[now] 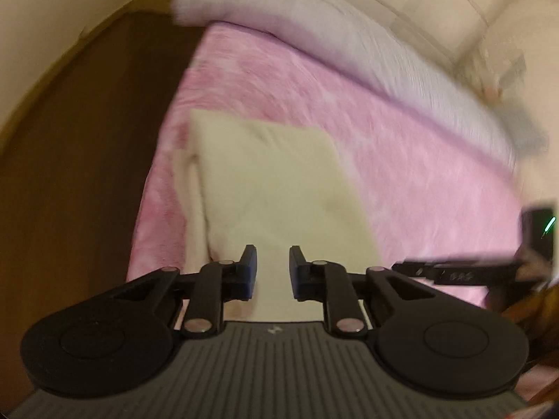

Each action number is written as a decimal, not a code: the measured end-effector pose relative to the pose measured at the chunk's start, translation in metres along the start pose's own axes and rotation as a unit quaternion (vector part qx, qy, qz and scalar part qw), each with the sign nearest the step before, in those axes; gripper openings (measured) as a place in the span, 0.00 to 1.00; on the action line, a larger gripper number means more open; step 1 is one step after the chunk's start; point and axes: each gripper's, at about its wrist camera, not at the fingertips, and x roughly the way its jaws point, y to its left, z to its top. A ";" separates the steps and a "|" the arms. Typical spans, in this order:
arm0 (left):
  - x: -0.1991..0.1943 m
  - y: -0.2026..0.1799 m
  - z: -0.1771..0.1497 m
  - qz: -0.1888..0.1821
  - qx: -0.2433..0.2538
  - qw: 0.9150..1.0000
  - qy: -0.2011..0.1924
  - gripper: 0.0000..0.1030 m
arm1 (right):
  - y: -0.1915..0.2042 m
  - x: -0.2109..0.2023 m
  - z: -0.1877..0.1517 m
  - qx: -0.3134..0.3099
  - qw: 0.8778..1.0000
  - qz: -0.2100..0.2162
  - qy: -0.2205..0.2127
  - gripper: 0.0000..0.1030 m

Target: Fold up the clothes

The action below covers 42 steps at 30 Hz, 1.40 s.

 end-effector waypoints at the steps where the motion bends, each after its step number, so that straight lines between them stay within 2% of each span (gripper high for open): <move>1: 0.011 0.000 -0.004 0.012 0.005 1.000 0.015 0.11 | 0.008 0.008 -0.002 -0.016 1.000 0.000 0.006 0.19; 3: 0.030 0.013 -0.018 0.027 -0.015 0.999 0.034 0.03 | 0.023 0.023 -0.008 -0.049 0.999 -0.010 0.019 0.19; 4: 0.037 0.022 -0.024 0.024 -0.035 0.998 0.037 0.03 | 0.027 0.028 -0.010 -0.063 0.997 -0.021 0.026 0.18; 6: 0.043 0.038 -0.033 -0.006 -0.087 0.996 0.027 0.03 | 0.036 0.039 -0.014 -0.091 0.994 -0.043 0.041 0.18; 7: 0.042 0.040 -0.033 -0.010 -0.095 0.995 0.025 0.03 | 0.035 0.037 -0.013 -0.088 0.994 -0.044 0.040 0.18; 11: 0.023 0.027 -0.027 0.001 -0.082 0.996 0.020 0.02 | 0.034 0.017 -0.007 -0.065 0.997 -0.043 0.023 0.18; 13: 0.007 0.019 -0.026 0.006 -0.081 0.997 0.001 0.03 | 0.035 0.003 -0.001 -0.060 0.998 -0.034 -0.006 0.20; 16: -0.004 0.020 -0.025 0.025 -0.091 0.995 -0.020 0.05 | 0.044 -0.006 0.005 -0.065 0.998 -0.003 -0.023 0.22; 19: 0.008 0.029 -0.031 0.047 -0.109 0.993 -0.009 0.06 | 0.051 0.022 0.002 -0.080 0.997 -0.001 0.015 0.22; 20: 0.016 0.031 -0.033 0.055 -0.115 0.992 -0.001 0.11 | 0.052 0.031 0.000 -0.088 0.996 -0.007 0.019 0.22; 21: 0.022 0.033 -0.034 0.061 -0.120 0.991 0.003 0.11 | 0.054 0.039 -0.002 -0.096 0.995 -0.013 0.024 0.23; 25: 0.017 0.027 -0.032 0.080 -0.133 0.988 0.005 0.12 | 0.049 0.032 0.008 -0.086 0.996 -0.005 0.039 0.23; 26: 0.011 0.024 -0.032 0.086 -0.134 0.987 0.009 0.12 | 0.046 0.026 0.011 -0.079 0.996 0.000 0.042 0.25; 29: -0.008 0.009 -0.027 0.105 -0.141 0.984 0.027 0.12 | 0.037 0.004 0.013 -0.060 0.998 0.005 0.037 0.48; 30: -0.014 0.003 -0.026 0.108 -0.143 0.983 0.032 0.12 | 0.035 -0.003 0.014 -0.061 0.997 0.006 0.039 0.59; 32: -0.030 -0.014 -0.023 0.122 -0.147 0.981 0.034 0.14 | 0.032 -0.019 0.014 -0.065 0.997 0.001 0.032 0.64; 34: -0.047 -0.033 -0.021 0.133 -0.151 0.979 0.027 0.19 | 0.030 -0.037 0.018 -0.075 0.997 0.002 0.030 0.77; 36: -0.066 -0.056 -0.022 0.142 -0.159 0.977 0.010 0.28 | 0.028 -0.056 0.022 -0.088 0.996 0.008 0.028 0.81; 38: -0.083 -0.081 -0.023 0.151 -0.168 0.974 -0.007 0.31 | 0.025 -0.074 0.027 -0.107 0.994 0.013 0.027 0.86; 42: -0.116 -0.132 -0.030 0.175 -0.182 0.967 -0.026 0.40 | 0.019 -0.116 0.032 -0.134 0.990 0.028 0.023 0.86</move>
